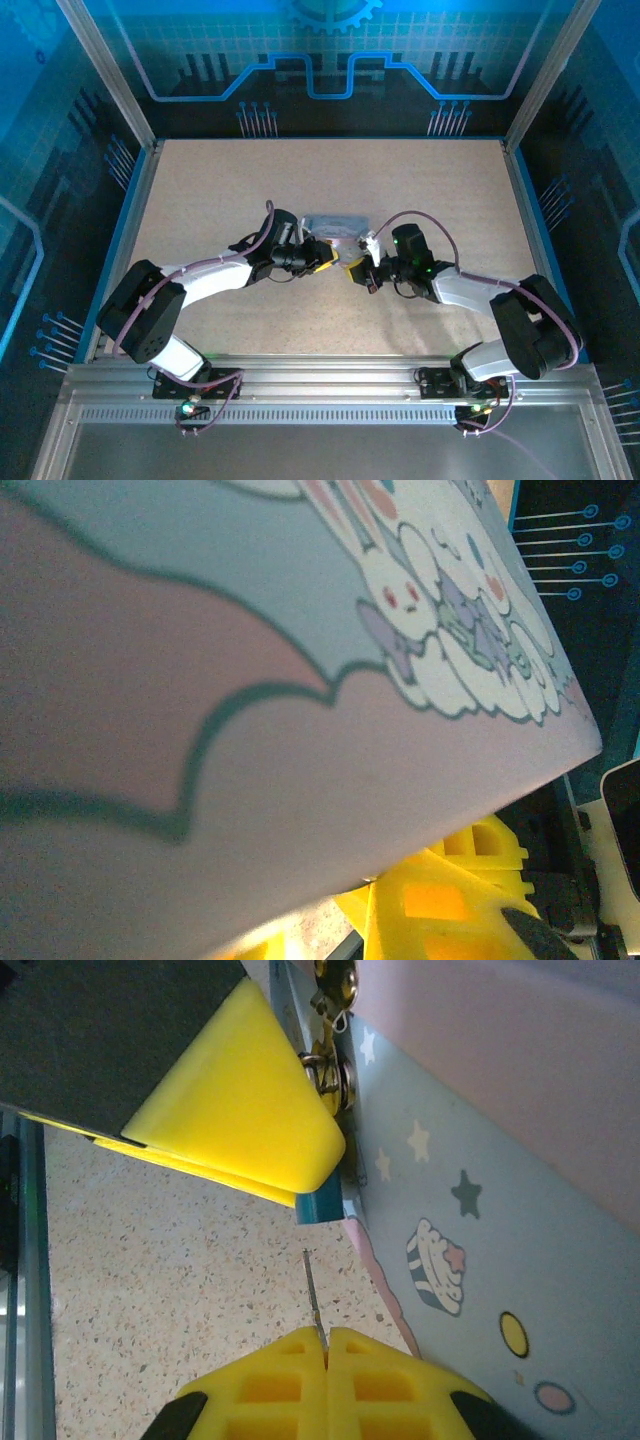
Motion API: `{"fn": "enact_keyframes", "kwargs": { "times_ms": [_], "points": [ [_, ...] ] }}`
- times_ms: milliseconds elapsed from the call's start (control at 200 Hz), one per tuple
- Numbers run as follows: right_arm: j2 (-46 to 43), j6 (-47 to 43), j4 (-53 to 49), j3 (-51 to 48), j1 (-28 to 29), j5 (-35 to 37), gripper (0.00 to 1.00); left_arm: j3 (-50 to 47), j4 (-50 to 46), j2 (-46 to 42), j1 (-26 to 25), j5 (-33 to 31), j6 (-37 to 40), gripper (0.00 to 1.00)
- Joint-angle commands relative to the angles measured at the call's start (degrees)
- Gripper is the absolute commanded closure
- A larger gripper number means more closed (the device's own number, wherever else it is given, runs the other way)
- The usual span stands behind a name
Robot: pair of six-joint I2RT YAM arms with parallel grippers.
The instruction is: Unlock a padlock with a key
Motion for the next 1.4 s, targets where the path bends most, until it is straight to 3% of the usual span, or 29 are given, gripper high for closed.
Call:
{"fn": "enact_keyframes", "kwargs": {
  "times_ms": [0, 1396],
  "points": [
    [1.09, 0.35, 1.64, 1.6, 0.51, 0.29, 1.0, 0.28, 3.83, -2.51, -0.28, 5.03, 1.13, 0.84],
    [1.73, 4.34, 7.99, 1.82, 0.45, 0.86, 1.0, 0.23, 5.17, -2.12, -0.3, 5.81, -0.12, 0.84]
  ]
}}
